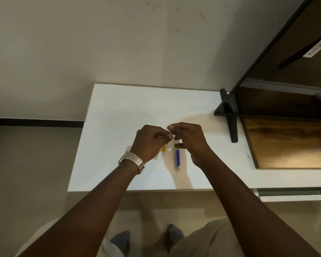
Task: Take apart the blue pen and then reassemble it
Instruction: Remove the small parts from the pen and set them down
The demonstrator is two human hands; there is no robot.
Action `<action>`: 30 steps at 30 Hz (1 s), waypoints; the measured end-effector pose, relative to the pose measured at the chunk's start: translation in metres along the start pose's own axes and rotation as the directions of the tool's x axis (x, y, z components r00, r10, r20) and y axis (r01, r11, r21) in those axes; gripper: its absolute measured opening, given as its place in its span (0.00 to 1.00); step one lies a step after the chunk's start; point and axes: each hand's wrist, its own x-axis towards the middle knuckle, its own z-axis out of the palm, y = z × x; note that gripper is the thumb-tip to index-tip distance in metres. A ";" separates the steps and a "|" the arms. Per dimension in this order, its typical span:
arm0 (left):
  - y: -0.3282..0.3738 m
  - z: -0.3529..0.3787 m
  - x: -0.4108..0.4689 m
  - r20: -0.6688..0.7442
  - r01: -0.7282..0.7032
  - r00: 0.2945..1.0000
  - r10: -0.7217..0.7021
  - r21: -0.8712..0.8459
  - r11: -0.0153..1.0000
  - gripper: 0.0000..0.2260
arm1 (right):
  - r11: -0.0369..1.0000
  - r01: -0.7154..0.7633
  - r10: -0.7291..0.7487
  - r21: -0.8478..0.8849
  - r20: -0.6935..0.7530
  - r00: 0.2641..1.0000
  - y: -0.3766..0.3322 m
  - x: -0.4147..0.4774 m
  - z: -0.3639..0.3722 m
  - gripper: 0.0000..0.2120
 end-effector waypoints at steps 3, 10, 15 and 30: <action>-0.001 -0.001 0.002 0.022 0.052 0.998 -0.050 -0.108 0.993 0.05 | 1.000 0.011 -0.011 0.024 -0.018 1.000 -0.001 0.000 -0.002 0.06; -0.010 -0.005 0.004 0.038 0.130 0.991 -0.125 -0.181 0.975 0.03 | 0.992 0.099 -0.112 -0.082 -0.176 0.978 0.004 0.010 -0.053 0.04; -0.014 -0.007 0.009 0.021 0.155 0.988 -0.154 -0.239 0.959 0.02 | 0.826 0.088 -0.159 -0.557 -0.081 0.984 0.032 0.008 -0.064 0.03; -0.021 -0.003 0.012 0.075 0.188 0.982 -0.174 -0.279 0.942 0.04 | 0.738 0.086 -0.171 -0.670 -0.062 0.983 0.049 0.010 -0.061 0.06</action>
